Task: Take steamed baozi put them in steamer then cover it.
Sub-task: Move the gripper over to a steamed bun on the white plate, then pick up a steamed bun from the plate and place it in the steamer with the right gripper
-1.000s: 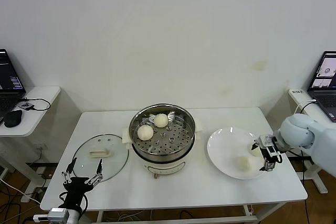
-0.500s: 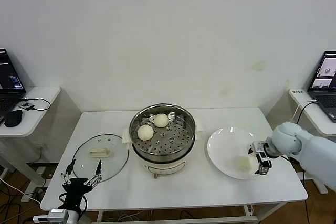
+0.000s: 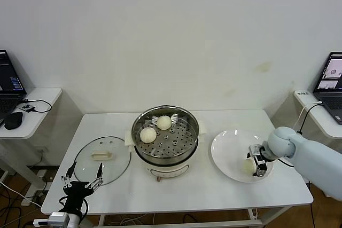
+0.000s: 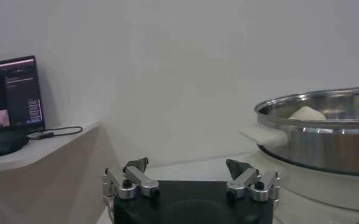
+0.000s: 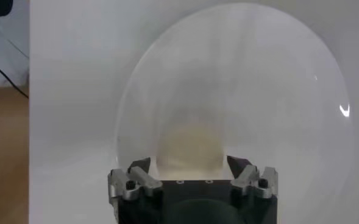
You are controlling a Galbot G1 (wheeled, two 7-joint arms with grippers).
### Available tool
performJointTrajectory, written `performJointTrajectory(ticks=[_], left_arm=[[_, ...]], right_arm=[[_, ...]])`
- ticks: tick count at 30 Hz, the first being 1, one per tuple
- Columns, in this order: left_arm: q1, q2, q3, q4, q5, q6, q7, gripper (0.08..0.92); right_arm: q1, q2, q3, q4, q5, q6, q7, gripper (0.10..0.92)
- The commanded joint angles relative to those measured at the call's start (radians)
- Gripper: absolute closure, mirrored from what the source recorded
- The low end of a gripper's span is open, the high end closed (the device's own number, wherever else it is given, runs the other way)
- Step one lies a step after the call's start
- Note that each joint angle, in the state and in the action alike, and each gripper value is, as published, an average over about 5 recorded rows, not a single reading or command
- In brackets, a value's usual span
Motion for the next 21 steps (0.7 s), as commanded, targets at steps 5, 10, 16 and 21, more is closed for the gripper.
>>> performJointTrajectory(ticks=[5,10,16,21], left_arm=[[-0.004,0.001,0.002,0.000,-0.002,0.001,0.000,0.177],[-0.007,0.004,0.001,-0.003,-0.004,0.001,0.000,0.177],[-0.006,0.010,0.000,-0.010,-0.007,0.002,0.000,0.177],[-0.006,0.012,0.001,-0.014,-0.007,0.001,0.001,0.177]], right_arm=[[0.043,0.002,-0.015,-0.005,0.013,-0.002,-0.019,0.375],[0.141,-0.020,-0.063,0.022,0.066,-0.011,-0.033,0.418],[0.346,-0.032,-0.098,0.042,0.162,-0.021,-0.052,0.428],[0.570,0.011,-0.183,0.038,0.264,-0.032,-0.058,0.423]])
